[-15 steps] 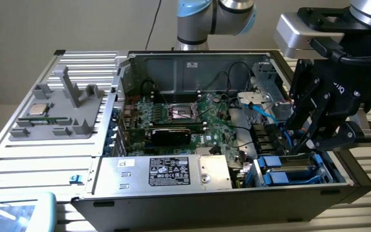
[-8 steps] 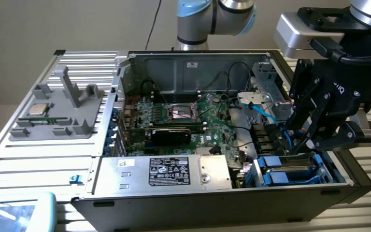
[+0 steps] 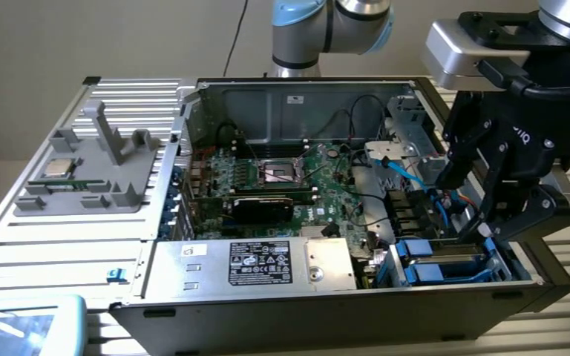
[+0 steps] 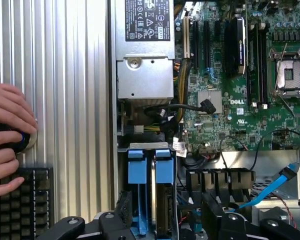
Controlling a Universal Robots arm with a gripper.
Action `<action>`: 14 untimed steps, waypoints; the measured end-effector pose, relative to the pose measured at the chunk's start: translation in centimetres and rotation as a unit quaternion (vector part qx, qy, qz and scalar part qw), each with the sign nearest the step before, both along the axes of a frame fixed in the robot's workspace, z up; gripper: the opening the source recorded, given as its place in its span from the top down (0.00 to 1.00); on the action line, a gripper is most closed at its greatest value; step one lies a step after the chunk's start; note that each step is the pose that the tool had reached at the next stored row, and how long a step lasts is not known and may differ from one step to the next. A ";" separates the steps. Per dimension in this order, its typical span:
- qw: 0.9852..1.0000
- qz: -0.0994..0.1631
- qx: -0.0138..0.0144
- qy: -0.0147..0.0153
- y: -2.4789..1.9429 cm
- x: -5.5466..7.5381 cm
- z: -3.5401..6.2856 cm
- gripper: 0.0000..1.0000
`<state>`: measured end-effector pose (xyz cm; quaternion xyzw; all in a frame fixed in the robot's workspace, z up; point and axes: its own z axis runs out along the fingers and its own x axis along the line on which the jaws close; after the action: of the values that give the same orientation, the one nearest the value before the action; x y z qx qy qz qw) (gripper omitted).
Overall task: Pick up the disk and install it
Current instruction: 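Insert the first disk wire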
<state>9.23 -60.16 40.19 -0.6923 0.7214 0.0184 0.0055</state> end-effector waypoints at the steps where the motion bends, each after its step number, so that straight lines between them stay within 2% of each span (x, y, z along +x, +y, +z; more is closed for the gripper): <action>1: 1.000 0.000 0.000 0.000 0.12 0.2 -0.02 0.35; 4: 1.000 -0.001 0.000 0.000 0.41 1.0 -0.12 0.35; 11: 1.000 -0.001 -0.001 0.000 0.76 4.1 -0.38 0.35; 14: 1.000 -0.001 -0.001 0.000 1.26 5.1 -0.67 0.35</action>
<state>14.30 -58.90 39.52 -0.6917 0.7219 0.0180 0.0051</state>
